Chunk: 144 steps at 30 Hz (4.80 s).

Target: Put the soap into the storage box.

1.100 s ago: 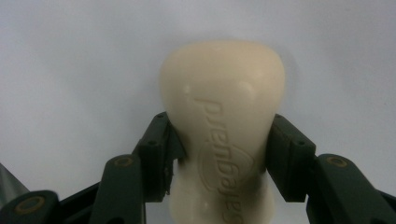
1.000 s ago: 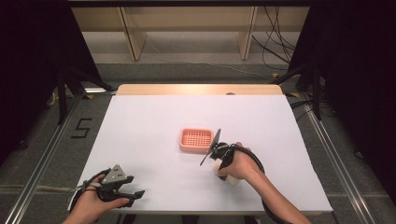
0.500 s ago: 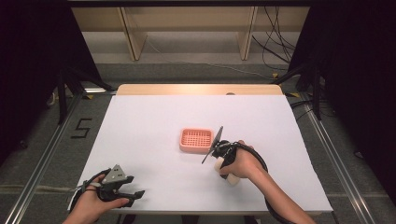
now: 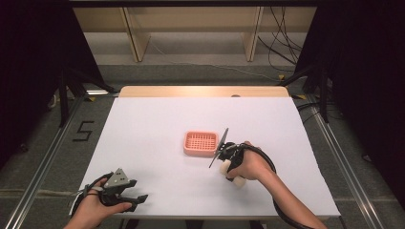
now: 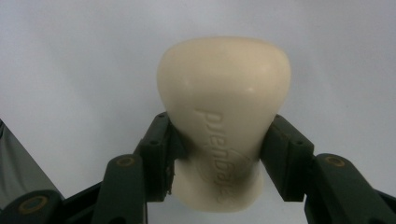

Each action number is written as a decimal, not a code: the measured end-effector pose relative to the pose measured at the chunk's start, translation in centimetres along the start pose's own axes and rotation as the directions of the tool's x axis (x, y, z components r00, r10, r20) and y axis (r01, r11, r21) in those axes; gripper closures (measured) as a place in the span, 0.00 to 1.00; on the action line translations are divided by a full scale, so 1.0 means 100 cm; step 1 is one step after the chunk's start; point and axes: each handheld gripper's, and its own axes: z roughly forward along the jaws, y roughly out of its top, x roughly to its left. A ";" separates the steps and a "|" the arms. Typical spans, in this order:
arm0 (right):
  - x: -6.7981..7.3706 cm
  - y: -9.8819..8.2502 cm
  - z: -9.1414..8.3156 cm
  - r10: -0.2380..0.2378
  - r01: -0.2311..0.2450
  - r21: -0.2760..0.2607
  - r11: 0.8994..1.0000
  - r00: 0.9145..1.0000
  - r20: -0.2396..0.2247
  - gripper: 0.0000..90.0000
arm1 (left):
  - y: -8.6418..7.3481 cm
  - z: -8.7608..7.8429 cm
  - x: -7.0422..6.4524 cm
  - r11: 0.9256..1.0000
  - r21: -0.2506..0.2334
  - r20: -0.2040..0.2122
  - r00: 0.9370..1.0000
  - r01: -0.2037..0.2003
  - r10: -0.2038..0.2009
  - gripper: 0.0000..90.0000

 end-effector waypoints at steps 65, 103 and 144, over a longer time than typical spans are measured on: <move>-0.027 0.025 -0.025 -0.201 0.211 -0.079 0.974 0.973 0.115 0.56 | -0.003 -0.001 -0.002 0.999 0.003 0.003 0.999 0.049 -0.050 0.34; -0.034 0.055 -0.039 -0.219 0.234 -0.083 0.969 0.963 0.158 0.56 | -0.004 -0.003 -0.003 0.999 -0.001 0.002 0.999 0.047 -0.047 0.34; -0.032 0.089 -0.045 -0.264 0.283 -0.099 0.954 0.949 0.171 0.56 | -0.002 -0.004 -0.001 1.000 -0.006 0.006 1.000 0.009 -0.009 0.34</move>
